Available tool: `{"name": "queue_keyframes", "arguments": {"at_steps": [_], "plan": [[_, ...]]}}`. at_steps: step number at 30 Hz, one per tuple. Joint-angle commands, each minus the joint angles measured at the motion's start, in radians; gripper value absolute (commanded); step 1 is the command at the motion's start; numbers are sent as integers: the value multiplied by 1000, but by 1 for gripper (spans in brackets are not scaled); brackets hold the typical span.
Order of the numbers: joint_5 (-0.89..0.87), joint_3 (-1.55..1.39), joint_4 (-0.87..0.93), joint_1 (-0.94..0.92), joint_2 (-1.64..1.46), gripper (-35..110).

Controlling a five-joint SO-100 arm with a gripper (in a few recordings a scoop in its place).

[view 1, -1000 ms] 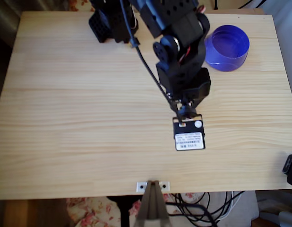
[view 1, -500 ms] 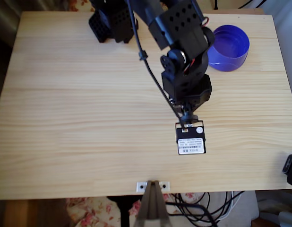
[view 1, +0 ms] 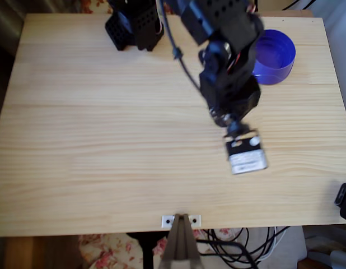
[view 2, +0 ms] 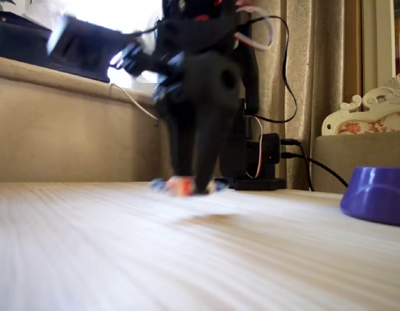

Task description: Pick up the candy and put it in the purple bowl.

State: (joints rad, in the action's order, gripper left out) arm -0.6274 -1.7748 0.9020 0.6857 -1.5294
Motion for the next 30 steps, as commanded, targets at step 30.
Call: {"name": "queue_keyframes", "arguments": {"at_steps": [30], "plan": [[112,-163,-69,281,-549,0]]}}
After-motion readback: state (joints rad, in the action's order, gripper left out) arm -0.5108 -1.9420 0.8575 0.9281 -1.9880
